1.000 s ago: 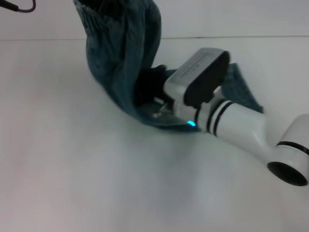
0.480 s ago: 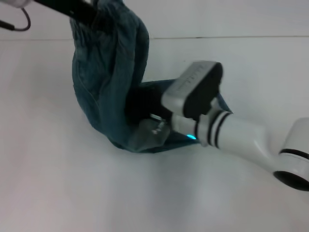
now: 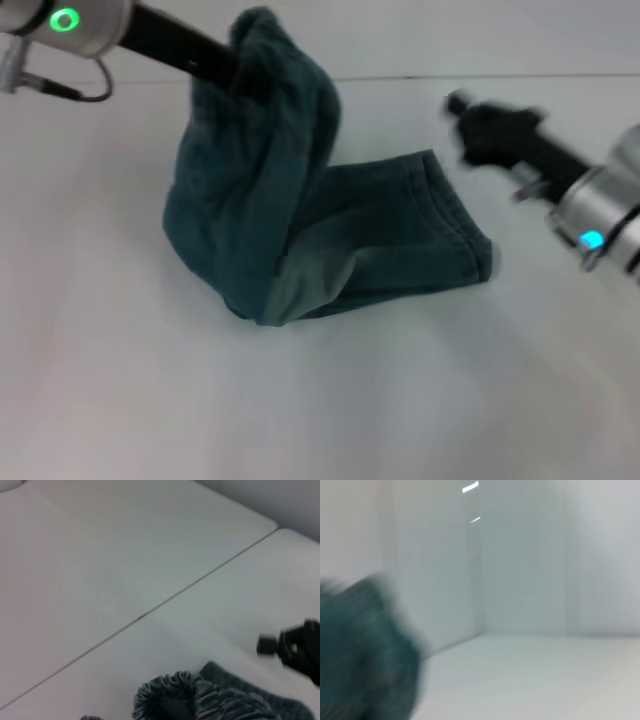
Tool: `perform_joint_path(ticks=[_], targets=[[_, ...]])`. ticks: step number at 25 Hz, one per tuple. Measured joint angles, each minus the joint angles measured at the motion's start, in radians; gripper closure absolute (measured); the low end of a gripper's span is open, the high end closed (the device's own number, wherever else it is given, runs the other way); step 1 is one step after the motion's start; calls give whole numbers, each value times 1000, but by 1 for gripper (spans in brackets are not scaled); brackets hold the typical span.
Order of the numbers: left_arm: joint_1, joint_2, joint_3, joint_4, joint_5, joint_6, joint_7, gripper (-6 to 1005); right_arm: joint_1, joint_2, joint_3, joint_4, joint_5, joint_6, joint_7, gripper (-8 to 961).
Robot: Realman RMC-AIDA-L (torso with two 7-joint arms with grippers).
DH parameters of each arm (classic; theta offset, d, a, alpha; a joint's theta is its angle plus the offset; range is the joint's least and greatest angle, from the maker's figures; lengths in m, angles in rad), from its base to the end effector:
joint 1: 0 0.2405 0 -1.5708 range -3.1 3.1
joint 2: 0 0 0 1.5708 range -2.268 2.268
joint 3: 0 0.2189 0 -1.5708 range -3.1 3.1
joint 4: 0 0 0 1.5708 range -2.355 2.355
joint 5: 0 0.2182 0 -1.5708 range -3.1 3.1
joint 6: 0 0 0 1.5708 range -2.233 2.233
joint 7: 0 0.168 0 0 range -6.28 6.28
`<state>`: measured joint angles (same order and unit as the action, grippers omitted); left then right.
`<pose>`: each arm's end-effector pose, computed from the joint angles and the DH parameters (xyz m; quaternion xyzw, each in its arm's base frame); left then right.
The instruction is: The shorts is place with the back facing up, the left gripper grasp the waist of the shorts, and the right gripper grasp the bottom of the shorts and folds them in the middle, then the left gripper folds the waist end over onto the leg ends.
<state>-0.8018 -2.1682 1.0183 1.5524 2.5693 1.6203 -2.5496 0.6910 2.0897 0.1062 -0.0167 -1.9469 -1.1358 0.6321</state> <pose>-0.0604 0.3847 0.0618 -0.9256 -0.2890 -0.0090 0.2442 0.2335 0.3830 -0.0429 -0.8031 0.2506 0.3524 0.4099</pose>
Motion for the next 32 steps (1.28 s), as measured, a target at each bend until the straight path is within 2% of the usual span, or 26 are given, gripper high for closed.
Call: perform_joint_path(ticks=[3, 8, 14, 19, 24, 30, 32], targets=[[0, -1, 47, -39, -49, -43, 0, 882, -27, -3, 31, -53, 126, -44, 51, 951], [0, -1, 191, -160, -124, -181, 10, 883, -53, -6, 35, -145, 287, -97, 177, 951], [-21, -2, 377, -348, -171, -422, 10, 883, -56, -10, 27, -178, 306, -112, 221, 950], [-65, -4, 421, -470, -191, -474, 11, 882, -59, -6, 13, -170, 300, -98, 218, 950], [-41, -4, 436, -461, -233, -513, 20, 802, -62, -4, -17, -163, 300, -87, 218, 950], [4, -4, 437, -458, -375, -555, 134, 600, -57, -3, -55, -147, 300, -79, 212, 939], [31, -3, 430, -437, -409, -559, 157, 367, -56, -3, -77, -148, 300, -75, 224, 927]])
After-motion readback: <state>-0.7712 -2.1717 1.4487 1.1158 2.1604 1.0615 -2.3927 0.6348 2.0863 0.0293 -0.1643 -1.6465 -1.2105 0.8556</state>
